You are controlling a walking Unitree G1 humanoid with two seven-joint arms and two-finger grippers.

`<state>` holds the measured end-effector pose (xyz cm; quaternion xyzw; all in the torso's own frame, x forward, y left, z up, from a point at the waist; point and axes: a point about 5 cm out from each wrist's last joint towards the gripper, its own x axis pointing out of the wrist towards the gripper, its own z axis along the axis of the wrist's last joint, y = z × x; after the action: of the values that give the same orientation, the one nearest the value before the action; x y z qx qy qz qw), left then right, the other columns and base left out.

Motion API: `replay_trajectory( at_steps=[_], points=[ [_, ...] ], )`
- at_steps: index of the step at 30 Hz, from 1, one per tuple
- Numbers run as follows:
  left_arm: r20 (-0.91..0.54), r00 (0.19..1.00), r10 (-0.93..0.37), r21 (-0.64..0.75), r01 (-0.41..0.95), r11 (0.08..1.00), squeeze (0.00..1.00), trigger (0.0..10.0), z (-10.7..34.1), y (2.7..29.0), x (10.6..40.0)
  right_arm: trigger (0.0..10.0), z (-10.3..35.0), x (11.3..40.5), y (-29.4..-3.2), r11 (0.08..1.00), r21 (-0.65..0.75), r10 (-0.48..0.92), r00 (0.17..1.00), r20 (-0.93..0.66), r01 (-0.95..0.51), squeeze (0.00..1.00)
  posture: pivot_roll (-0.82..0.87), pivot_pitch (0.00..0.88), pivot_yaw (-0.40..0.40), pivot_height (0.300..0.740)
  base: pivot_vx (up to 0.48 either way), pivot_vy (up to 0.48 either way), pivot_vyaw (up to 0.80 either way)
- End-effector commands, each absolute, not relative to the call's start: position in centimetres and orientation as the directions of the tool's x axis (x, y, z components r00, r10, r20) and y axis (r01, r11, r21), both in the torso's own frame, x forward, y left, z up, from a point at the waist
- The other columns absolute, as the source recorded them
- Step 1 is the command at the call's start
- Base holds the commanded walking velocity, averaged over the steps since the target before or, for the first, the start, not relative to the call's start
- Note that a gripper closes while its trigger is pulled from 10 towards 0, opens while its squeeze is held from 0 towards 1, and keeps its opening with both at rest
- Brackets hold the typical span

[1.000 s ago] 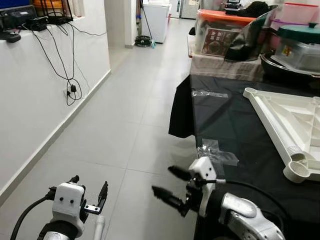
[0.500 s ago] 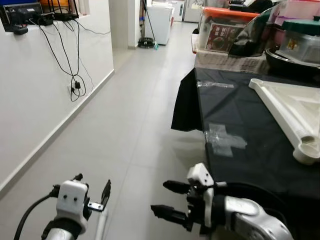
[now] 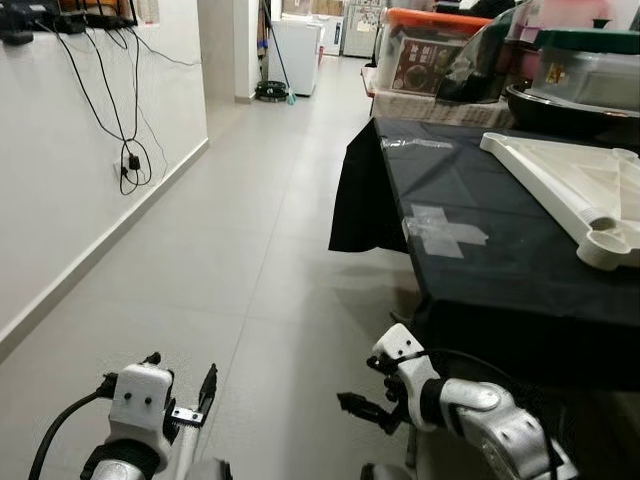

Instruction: Building children table

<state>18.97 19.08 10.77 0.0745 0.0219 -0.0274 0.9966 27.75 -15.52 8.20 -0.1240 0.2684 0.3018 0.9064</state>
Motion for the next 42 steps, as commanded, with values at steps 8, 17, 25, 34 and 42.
replay_trajectory(
  at_steps=[8,17,25,34,42],
  points=[
    [-0.050,0.998,-0.039,0.169,0.047,0.984,0.00,10.0,10.6,19.3,19.4,10.0,7.7,29.4,-17.5,0.888,-0.236,0.209,0.805,-0.556,-0.394,0.00,0.03,0.000,-0.089,0.521,0.000,0.000,0.00],
    [-0.051,0.998,-0.025,0.177,0.034,0.984,0.00,10.0,10.6,19.4,19.5,10.0,7.7,29.9,-18.6,0.926,-0.279,0.077,0.851,-0.519,-0.255,0.00,0.02,0.000,-0.084,0.501,0.000,0.000,0.00],
    [-0.052,0.999,-0.017,0.180,0.026,0.983,0.00,10.0,10.5,19.6,19.5,10.0,7.8,30.2,-19.3,0.936,-0.298,0.014,0.864,-0.504,-0.189,0.00,0.01,0.000,-0.086,0.476,0.000,0.000,0.00],
    [-0.053,0.998,-0.016,0.185,0.026,0.982,0.00,10.0,10.4,19.5,19.7,10.0,8.1,30.1,-17.2,0.914,-0.267,0.145,0.862,-0.485,-0.304,0.00,0.01,0.000,-0.091,0.436,0.000,0.000,0.00],
    [-0.058,0.998,-0.012,0.186,0.022,0.982,0.00,10.0,10.3,19.5,19.6,10.0,8.0,30.2,-17.8,0.914,-0.292,0.112,0.865,-0.489,-0.283,0.00,0.00,0.000,-0.095,0.401,0.000,0.000,0.00]
  ],
)
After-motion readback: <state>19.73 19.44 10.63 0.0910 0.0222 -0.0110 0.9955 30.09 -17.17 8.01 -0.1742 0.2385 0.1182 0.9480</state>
